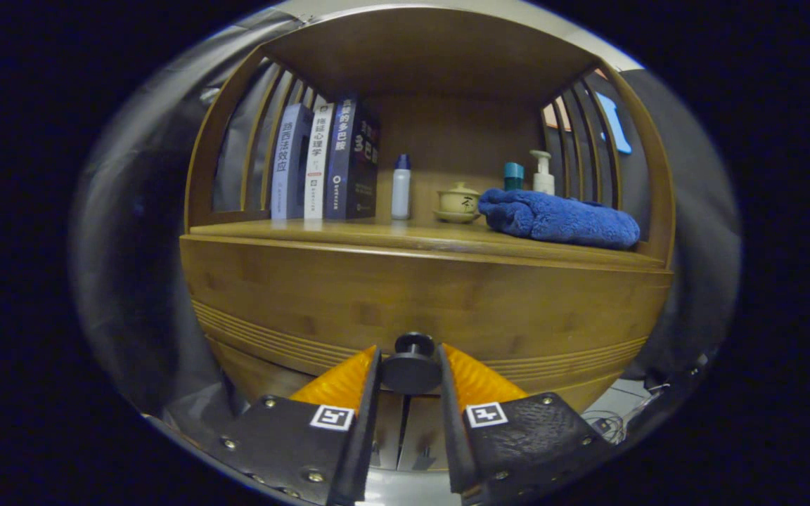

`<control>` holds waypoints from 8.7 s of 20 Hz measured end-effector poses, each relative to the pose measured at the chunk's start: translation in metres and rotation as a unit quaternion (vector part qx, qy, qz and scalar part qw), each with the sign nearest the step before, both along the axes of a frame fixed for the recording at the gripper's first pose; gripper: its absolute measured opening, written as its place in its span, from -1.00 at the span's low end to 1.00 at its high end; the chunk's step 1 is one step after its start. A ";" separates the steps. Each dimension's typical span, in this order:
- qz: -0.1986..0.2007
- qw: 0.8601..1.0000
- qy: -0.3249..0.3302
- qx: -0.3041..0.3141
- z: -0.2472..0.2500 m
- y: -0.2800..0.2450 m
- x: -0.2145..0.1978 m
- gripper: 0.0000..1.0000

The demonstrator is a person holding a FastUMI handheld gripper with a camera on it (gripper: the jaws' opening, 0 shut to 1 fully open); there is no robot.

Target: Pull open the drawer, take out the items inside it, and place them on the countertop above the cabinet.

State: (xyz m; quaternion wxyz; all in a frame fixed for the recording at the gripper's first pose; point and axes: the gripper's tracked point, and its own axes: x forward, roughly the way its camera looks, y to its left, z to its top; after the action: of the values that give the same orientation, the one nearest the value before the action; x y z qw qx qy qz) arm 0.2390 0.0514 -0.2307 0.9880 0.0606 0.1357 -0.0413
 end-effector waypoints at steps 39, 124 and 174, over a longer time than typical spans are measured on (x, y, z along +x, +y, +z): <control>0.005 0.995 0.080 0.054 0.005 0.026 -0.182 -0.43; 0.024 0.990 0.139 0.013 0.132 -0.024 0.076 -0.67; -0.002 0.998 -0.051 -0.029 0.152 0.001 -0.170 0.97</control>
State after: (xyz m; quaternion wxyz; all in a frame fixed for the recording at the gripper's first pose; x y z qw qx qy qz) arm 0.0687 0.0523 -0.0787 0.9949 0.0338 0.0839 -0.0439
